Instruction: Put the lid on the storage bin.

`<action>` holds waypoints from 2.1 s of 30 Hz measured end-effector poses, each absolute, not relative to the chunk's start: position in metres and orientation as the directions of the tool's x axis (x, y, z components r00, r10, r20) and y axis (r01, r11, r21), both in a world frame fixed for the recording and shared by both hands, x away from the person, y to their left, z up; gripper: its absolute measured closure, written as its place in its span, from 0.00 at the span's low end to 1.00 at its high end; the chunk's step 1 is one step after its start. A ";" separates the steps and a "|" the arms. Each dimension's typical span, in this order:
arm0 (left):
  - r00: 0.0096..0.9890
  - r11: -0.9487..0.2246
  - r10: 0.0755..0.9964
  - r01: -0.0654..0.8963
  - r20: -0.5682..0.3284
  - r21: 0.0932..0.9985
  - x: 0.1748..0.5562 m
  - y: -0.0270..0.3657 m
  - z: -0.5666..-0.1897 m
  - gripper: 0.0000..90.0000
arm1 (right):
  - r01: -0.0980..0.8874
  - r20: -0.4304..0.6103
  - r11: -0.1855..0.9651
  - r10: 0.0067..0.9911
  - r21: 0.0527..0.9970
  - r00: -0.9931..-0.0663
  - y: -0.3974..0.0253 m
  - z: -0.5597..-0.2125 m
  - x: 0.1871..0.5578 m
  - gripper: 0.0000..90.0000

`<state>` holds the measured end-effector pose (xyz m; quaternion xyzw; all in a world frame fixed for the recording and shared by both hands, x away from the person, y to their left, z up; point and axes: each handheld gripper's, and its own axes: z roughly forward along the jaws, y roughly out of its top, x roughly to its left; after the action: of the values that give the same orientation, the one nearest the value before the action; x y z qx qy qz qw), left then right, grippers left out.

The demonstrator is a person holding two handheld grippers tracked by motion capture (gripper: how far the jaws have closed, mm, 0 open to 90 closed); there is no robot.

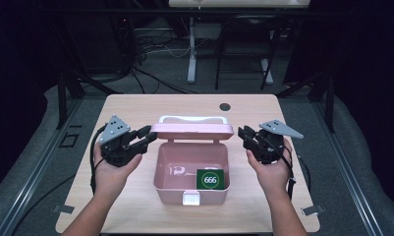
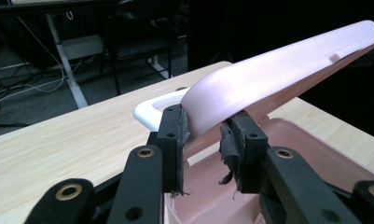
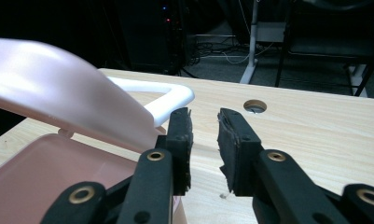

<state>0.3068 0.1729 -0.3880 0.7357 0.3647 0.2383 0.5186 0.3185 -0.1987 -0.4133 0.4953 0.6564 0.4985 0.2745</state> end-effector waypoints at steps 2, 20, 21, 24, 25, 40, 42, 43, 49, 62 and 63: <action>0.623 -0.194 0.782 0.291 -0.031 0.937 0.305 0.173 -0.389 0.76 | 0.376 0.135 0.011 0.923 0.927 -0.360 -0.200 -0.413 0.319 0.79; 0.649 -0.204 0.759 0.299 -0.042 0.932 0.292 0.177 -0.396 0.66 | 0.405 0.142 0.022 0.918 0.914 -0.371 -0.201 -0.418 0.326 0.67; 0.650 -0.204 0.759 0.300 -0.044 0.932 0.292 0.177 -0.397 0.65 | 0.405 0.144 0.021 0.917 0.914 -0.372 -0.201 -0.418 0.326 0.65; 0.651 -0.206 0.758 0.303 -0.044 0.930 0.290 0.177 -0.399 0.64 | 0.407 0.145 0.021 0.916 0.913 -0.373 -0.201 -0.419 0.327 0.61; 0.652 -0.206 0.757 0.304 -0.046 0.930 0.289 0.177 -0.399 0.64 | 0.405 0.144 0.022 0.916 0.914 -0.374 -0.201 -0.419 0.327 0.59; 0.663 -0.210 0.747 0.307 -0.050 0.928 0.279 0.179 -0.407 0.68 | 0.417 0.140 0.022 0.925 0.908 -0.353 -0.203 -0.427 0.335 0.42; 0.664 -0.212 0.746 0.306 -0.048 0.928 0.277 0.179 -0.407 0.68 | 0.417 0.138 0.022 0.926 0.909 -0.351 -0.203 -0.427 0.335 0.42; 0.664 -0.211 0.746 0.306 -0.050 0.928 0.276 0.179 -0.408 0.68 | 0.417 0.139 0.021 0.926 0.909 -0.351 -0.203 -0.427 0.335 0.42; 0.667 -0.209 0.744 0.307 -0.053 0.928 0.271 0.180 -0.412 0.68 | 0.418 0.138 0.022 0.927 0.908 -0.349 -0.204 -0.427 0.335 0.42; 0.672 -0.216 0.740 0.300 -0.045 0.929 0.258 0.184 -0.420 0.72 | 0.418 0.135 0.024 0.929 0.908 -0.346 -0.204 -0.428 0.335 0.42; 0.671 -0.214 0.740 0.300 -0.046 0.930 0.258 0.184 -0.421 0.73 | 0.418 0.135 0.024 0.929 0.908 -0.346 -0.204 -0.428 0.335 0.42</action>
<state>0.2575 0.1840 -0.4214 0.7500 0.3466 0.2108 0.5225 0.3351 -0.2038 -0.4279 0.5068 0.6645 0.4808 0.2653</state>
